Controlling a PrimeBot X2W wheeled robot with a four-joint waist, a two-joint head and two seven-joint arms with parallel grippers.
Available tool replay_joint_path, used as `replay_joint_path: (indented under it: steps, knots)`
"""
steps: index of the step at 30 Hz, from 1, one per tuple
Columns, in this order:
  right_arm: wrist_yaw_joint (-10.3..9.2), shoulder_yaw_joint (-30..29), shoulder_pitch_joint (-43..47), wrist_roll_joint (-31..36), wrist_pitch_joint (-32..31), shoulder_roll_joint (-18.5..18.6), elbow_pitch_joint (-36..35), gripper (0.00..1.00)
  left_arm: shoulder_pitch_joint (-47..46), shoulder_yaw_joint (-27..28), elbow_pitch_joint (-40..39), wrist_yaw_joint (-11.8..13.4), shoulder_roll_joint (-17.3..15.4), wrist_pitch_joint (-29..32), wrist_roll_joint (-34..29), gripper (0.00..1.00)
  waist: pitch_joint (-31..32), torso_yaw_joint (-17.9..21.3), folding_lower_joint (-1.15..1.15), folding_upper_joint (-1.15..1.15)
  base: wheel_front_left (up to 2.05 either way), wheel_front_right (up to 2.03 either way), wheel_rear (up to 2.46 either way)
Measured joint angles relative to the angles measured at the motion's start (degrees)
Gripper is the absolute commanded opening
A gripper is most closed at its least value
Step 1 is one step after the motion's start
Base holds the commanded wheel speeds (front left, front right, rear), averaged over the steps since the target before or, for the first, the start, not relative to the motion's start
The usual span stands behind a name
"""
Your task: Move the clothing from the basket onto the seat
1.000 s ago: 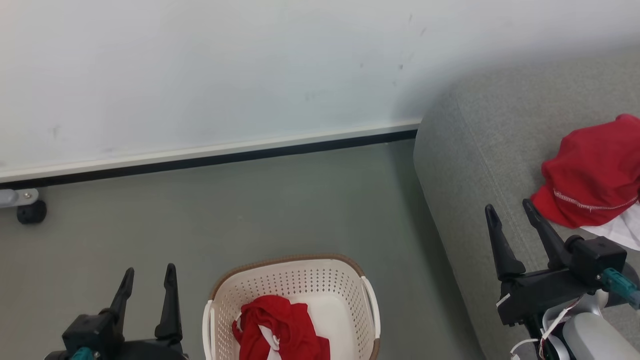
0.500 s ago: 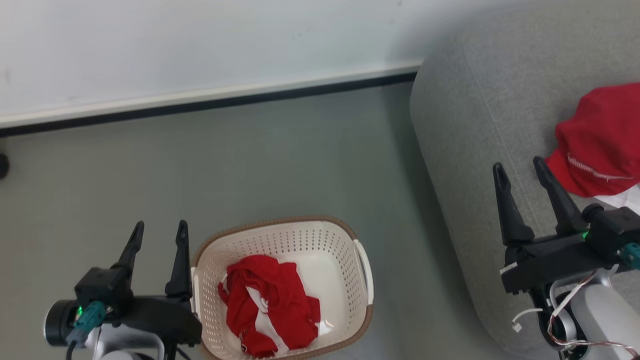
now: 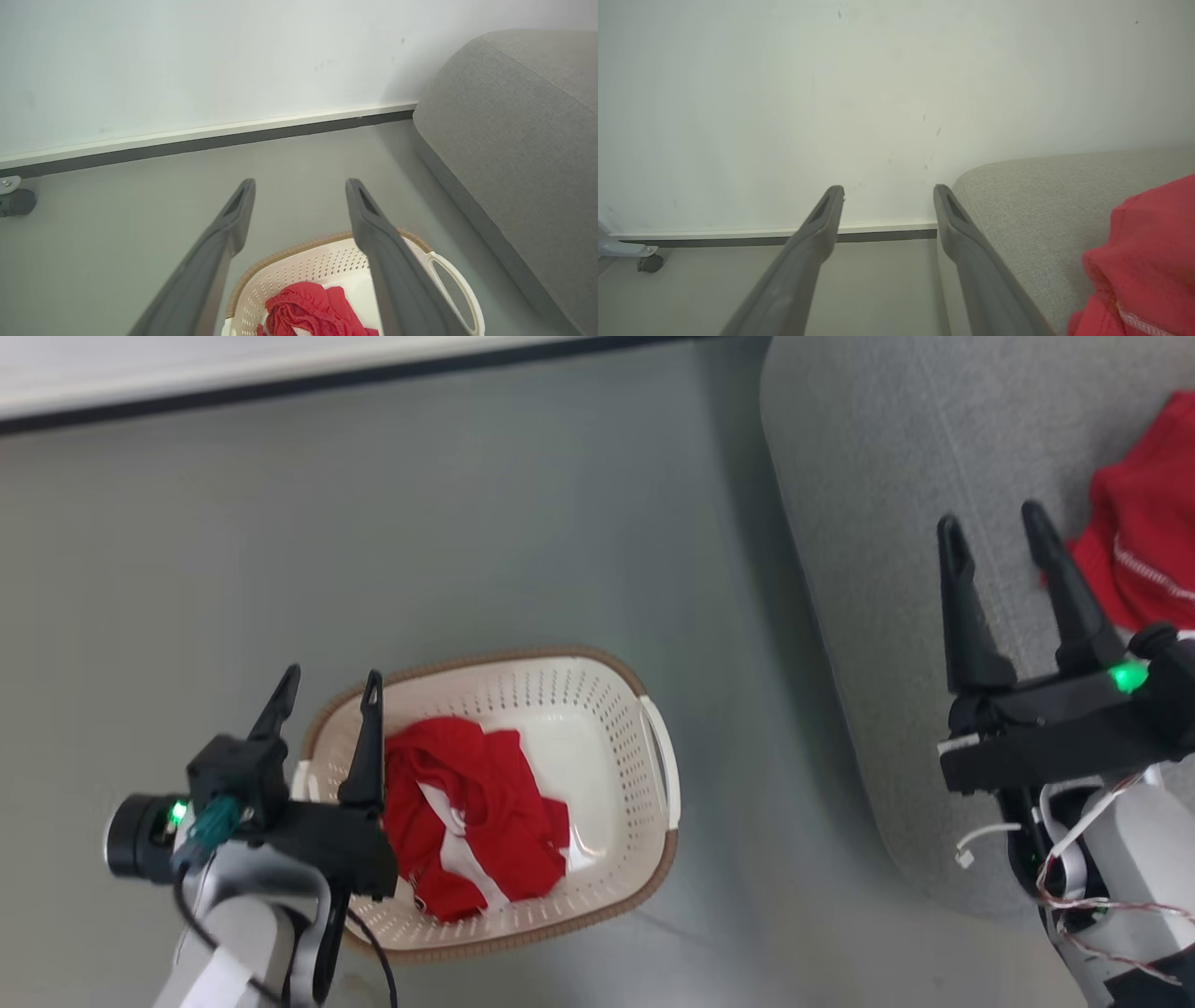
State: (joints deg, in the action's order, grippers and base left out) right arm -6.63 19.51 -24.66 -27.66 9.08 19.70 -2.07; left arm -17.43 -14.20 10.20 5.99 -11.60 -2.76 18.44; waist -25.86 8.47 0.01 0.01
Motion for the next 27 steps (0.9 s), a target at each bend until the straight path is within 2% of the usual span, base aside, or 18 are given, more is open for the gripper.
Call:
replay_joint_path:
  steps: [15,27]
  knots:
    - [-0.43,-0.3,-6.9,2.1,0.1,-2.9,-4.8,1.00,-10.5,-3.1,10.8,-2.5,-0.2,3.2,-2.4,1.00,-12.4,3.1,0.00,0.00,0.00,0.00,0.00]
    - [-0.43,1.4,-10.5,2.9,1.2,-5.5,-5.3,1.00,-16.0,-4.1,21.3,-3.5,-0.5,5.0,-4.0,1.00,-20.0,6.8,-0.01,0.01,0.00,0.00,0.00]
